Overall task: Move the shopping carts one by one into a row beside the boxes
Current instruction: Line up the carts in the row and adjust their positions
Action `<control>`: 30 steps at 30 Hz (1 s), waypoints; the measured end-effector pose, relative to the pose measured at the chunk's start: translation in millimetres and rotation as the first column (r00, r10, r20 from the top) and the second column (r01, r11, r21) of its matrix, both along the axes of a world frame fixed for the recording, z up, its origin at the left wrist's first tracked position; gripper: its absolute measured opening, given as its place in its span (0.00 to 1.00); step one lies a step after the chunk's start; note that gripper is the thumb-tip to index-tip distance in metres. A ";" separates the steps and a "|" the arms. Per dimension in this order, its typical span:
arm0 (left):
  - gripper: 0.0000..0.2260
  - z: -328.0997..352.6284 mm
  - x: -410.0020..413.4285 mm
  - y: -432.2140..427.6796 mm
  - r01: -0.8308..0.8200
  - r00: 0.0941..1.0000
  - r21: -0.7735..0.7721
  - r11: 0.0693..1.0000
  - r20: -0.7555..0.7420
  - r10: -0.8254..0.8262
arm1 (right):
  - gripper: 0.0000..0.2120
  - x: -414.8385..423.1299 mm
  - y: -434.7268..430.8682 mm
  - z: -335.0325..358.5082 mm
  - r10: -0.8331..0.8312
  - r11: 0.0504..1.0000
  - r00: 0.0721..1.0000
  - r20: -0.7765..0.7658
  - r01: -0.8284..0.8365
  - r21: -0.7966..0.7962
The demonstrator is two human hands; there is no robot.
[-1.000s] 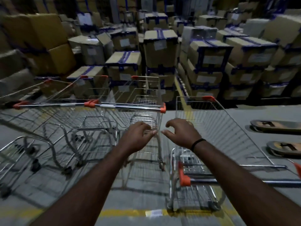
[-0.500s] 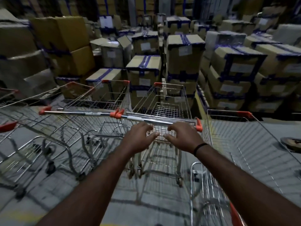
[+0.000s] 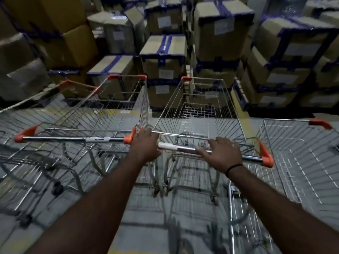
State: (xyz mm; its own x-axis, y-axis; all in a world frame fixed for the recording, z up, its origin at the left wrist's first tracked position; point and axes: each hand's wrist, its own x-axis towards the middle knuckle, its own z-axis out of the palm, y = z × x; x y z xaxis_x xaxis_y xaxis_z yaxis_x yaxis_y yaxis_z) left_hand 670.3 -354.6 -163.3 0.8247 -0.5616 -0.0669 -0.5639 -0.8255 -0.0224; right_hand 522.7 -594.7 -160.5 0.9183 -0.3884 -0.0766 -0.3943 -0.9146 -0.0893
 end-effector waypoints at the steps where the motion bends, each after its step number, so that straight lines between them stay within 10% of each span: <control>1: 0.29 -6.4 4.8 2.8 0.021 1.000 0.036 0.999 -0.014 -0.021 | 0.46 -0.4 -3.2 -1.3 -0.004 1.000 1.000 0.007 0.004 -0.002; 7: 0.14 1.6 15.1 2.2 0.103 0.993 0.065 0.993 -0.059 -0.099 | 0.51 -11.6 -14.3 5.5 -0.075 0.997 0.997 -0.016 0.074 -0.019; 30: 0.17 -9.8 -84.9 80.6 0.177 0.981 0.034 0.984 0.080 -0.179 | 0.39 -127.9 43.8 16.9 -0.141 0.990 0.952 -0.270 0.138 -0.030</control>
State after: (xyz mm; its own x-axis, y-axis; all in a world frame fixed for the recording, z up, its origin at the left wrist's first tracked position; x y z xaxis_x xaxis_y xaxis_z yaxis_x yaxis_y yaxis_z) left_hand 585.4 -274.0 -173.1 0.7152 -0.6987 -0.0196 -0.6969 -0.7107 -0.0956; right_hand 394.8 -550.9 -143.6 0.8003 -0.5132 -0.3099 -0.5259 -0.8492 0.0482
